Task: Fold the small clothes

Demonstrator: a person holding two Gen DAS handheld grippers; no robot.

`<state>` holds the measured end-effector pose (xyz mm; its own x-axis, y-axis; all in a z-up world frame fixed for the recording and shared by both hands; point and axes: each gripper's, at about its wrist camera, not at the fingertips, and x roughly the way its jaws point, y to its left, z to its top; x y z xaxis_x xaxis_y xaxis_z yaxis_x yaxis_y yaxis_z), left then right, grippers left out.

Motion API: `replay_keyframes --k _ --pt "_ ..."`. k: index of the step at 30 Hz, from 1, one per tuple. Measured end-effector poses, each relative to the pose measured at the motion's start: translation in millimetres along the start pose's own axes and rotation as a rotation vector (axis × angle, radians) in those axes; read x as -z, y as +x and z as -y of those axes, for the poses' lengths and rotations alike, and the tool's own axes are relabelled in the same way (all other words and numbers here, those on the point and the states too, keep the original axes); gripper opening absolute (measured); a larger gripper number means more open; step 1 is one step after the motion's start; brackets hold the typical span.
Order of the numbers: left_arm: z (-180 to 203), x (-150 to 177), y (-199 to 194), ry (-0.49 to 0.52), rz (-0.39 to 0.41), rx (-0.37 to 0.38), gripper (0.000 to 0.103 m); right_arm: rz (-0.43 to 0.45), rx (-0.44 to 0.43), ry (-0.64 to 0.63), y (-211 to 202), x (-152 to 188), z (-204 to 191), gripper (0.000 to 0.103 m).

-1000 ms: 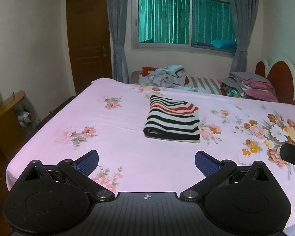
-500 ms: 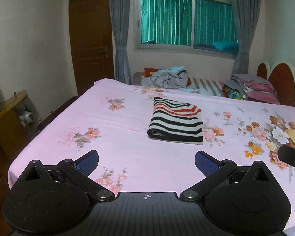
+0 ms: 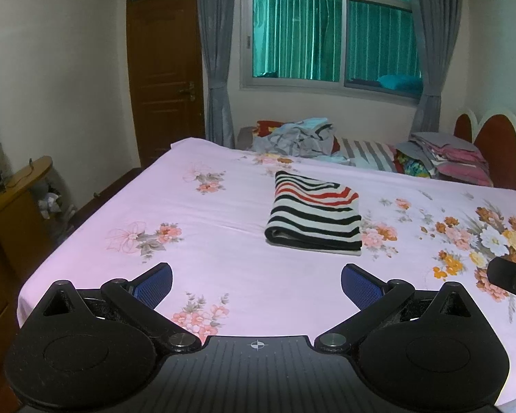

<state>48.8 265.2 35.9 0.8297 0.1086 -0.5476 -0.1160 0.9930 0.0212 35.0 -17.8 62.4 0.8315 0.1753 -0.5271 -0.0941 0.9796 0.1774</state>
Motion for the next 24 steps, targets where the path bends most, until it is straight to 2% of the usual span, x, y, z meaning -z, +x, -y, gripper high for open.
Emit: replay_keyframes --k 24 --pt "3 1 3 -0.004 -0.012 -0.015 0.103 -0.022 -0.017 0.001 12 -2 5 0.103"
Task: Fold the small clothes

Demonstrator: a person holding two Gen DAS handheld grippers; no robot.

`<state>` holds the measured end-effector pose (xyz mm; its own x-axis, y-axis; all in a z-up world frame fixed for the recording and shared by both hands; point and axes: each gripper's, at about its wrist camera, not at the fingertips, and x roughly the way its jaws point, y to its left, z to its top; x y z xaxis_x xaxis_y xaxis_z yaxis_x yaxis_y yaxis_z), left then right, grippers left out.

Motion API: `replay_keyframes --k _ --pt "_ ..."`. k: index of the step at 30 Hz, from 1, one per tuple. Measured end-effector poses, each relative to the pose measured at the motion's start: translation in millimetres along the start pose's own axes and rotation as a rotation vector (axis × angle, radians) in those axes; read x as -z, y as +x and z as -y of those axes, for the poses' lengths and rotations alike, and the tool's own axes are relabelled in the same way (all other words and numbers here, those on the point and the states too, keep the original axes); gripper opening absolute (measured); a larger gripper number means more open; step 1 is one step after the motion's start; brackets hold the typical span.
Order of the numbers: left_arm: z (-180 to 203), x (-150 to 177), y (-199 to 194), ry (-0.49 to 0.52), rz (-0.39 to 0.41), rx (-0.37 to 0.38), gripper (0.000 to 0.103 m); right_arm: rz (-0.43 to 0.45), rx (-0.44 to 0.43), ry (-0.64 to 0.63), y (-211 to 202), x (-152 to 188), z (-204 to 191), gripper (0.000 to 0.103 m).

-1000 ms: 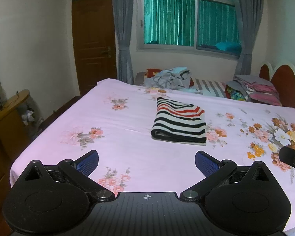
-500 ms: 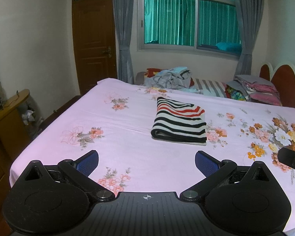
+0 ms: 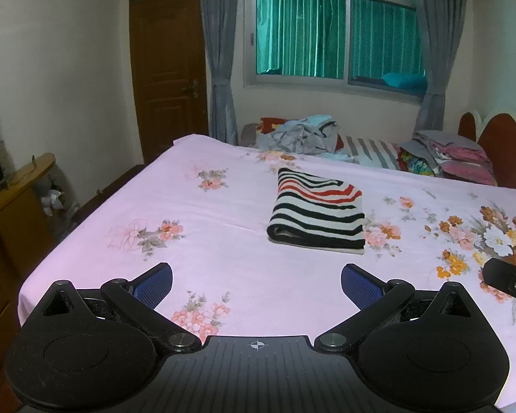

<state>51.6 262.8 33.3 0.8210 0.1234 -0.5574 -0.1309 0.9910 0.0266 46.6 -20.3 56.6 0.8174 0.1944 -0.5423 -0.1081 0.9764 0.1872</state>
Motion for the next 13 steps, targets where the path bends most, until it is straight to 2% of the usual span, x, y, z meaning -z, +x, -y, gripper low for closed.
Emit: replay_keyframes --k 10,13 --pt "1 2 10 -0.009 0.014 0.025 0.103 -0.015 0.001 0.005 8 2 3 0.103" --pt "3 2 24 -0.007 0.032 0.002 0.103 -0.030 0.009 0.011 16 4 8 0.103"
